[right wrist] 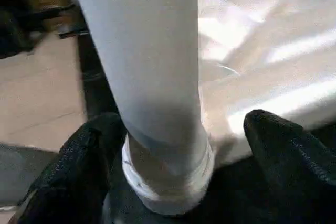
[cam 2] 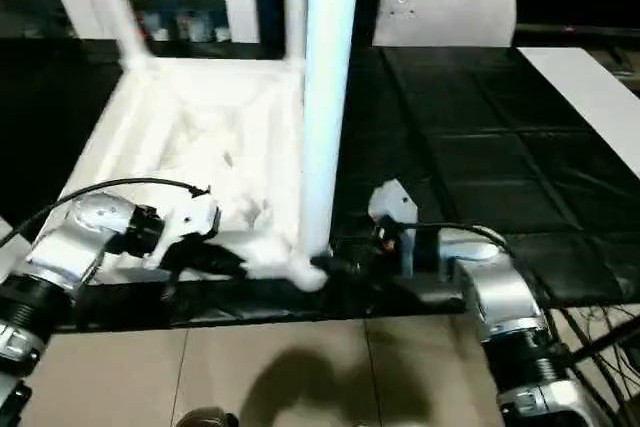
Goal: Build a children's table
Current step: Rotate leg to tighten
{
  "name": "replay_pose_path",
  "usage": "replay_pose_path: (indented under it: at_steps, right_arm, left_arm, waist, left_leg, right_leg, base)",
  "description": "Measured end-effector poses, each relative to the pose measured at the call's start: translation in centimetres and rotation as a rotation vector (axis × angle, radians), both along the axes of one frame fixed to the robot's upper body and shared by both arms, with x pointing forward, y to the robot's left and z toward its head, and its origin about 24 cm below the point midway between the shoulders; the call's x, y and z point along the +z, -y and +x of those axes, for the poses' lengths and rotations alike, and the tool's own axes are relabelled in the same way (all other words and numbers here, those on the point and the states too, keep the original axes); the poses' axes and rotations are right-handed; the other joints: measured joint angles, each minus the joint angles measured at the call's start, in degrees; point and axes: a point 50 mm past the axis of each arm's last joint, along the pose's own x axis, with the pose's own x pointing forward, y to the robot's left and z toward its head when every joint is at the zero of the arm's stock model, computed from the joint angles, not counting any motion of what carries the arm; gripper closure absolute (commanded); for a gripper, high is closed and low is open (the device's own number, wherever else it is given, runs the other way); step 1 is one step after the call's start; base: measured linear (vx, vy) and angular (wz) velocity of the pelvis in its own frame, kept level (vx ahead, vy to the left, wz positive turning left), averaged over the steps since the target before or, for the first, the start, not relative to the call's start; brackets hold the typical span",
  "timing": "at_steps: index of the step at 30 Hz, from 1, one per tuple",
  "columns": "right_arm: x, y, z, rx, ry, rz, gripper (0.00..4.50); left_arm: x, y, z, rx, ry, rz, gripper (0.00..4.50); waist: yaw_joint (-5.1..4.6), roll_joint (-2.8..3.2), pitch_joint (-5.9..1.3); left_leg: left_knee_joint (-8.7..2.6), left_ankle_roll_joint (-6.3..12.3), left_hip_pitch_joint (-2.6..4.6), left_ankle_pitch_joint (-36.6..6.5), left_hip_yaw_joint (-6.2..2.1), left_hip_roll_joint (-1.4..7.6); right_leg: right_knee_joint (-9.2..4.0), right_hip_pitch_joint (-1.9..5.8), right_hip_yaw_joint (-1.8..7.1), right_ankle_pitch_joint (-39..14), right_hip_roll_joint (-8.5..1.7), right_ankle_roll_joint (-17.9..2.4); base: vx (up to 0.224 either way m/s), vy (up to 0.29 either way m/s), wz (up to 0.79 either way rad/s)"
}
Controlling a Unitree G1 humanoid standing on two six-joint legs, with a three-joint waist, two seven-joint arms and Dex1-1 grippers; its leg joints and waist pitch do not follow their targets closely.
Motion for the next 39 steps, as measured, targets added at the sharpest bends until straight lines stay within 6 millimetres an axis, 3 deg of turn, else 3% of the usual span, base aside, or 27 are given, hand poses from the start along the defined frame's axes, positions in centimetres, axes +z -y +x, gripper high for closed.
replay_pose_path:
  at_steps: [4,9,18,28,31,34,36,39]
  right_arm:
    - [0.4,0.1,-0.2,0.091,-0.026,-0.021,1.18]
    - [0.0,0.0,-0.4,0.147,-0.076,-0.012,1.32]
    - [0.4,-0.2,-0.2,0.194,-0.097,-0.006,2.24]
    - [0.4,-0.5,-0.3,0.151,-0.133,-0.001,2.52]
    - [0.1,-1.1,-0.2,0.041,-0.125,0.008,2.52]
    - [-0.3,-2.0,0.8,-0.197,-0.118,0.028,2.54]
    - [-0.4,-2.4,1.5,-0.353,-0.113,0.028,2.54]
    - [-0.4,-3.1,2.4,-0.524,-0.102,0.022,2.55]
  left_arm:
    - [0.0,0.3,-0.2,-0.057,0.001,0.006,4.5]
    - [-0.1,0.4,-0.3,-0.091,-0.003,0.013,4.5]
    - [-0.1,0.5,-0.3,-0.1,0.001,0.009,4.5]
    - [-0.2,0.7,-0.2,-0.052,-0.039,-0.01,4.5]
    - [-0.3,0.6,0.2,0.039,-0.035,-0.013,4.5]
    - [-0.6,0.8,1.0,0.198,-0.005,-0.014,4.5]
    - [-0.8,1.6,1.4,0.289,0.008,-0.03,4.5]
    - [-1.1,2.8,1.8,0.389,0.02,-0.047,4.5]
  waist:
    - [0.37,-0.04,-0.01]
    - [0.38,-0.05,-0.01]
    - [0.52,-0.06,-0.02]
    - [0.76,-0.05,-0.02]
    - [0.31,-0.05,-0.02]
    - [-1.04,0.02,-0.06]
    - [-2.28,0.03,-0.07]
    - [-3.36,0.13,-0.13]
  left_leg:
    - [0.35,0.16,-0.07,-0.1,0.0,0.0]
    - [0.61,0.2,-0.07,-0.1,0.0,-0.01]
    - [0.68,0.2,-0.07,-0.1,0.0,0.0]
    - [0.69,0.18,0.0,-0.1,0.0,0.01]
    - [0.69,0.05,0.25,0.0,0.01,0.01]
    - [0.65,-0.14,0.49,0.1,0.0,0.02]
    - [0.6,-0.25,0.48,0.1,0.0,0.01]
    - [0.53,-0.29,0.49,0.2,0.0,-0.01]
  right_leg:
    - [0.11,0.04,0.0,0.0,-0.06,0.0]
    - [0.37,0.03,0.01,0.0,-0.12,0.0]
    - [0.48,0.02,0.01,0.0,-0.14,0.0]
    - [0.54,0.03,0.02,0.0,-0.14,0.0]
    - [0.69,0.12,0.04,0.0,-0.13,0.0]
    - [0.76,0.21,0.08,-0.1,-0.11,0.2]
    - [0.69,0.24,0.08,-0.1,-0.11,0.2]
    - [0.66,0.21,0.08,-0.1,-0.11,0.2]
  base:
    - [0.0,0.0,0.0]
    - [0.0,0.0,0.0]
    - [0.0,0.0,0.0]
    - [0.0,0.0,0.0]
    - [0.0,0.0,0.0]
    - [0.0,0.0,0.0]
    - [0.0,0.0,0.0]
    - [0.0,0.0,0.0]
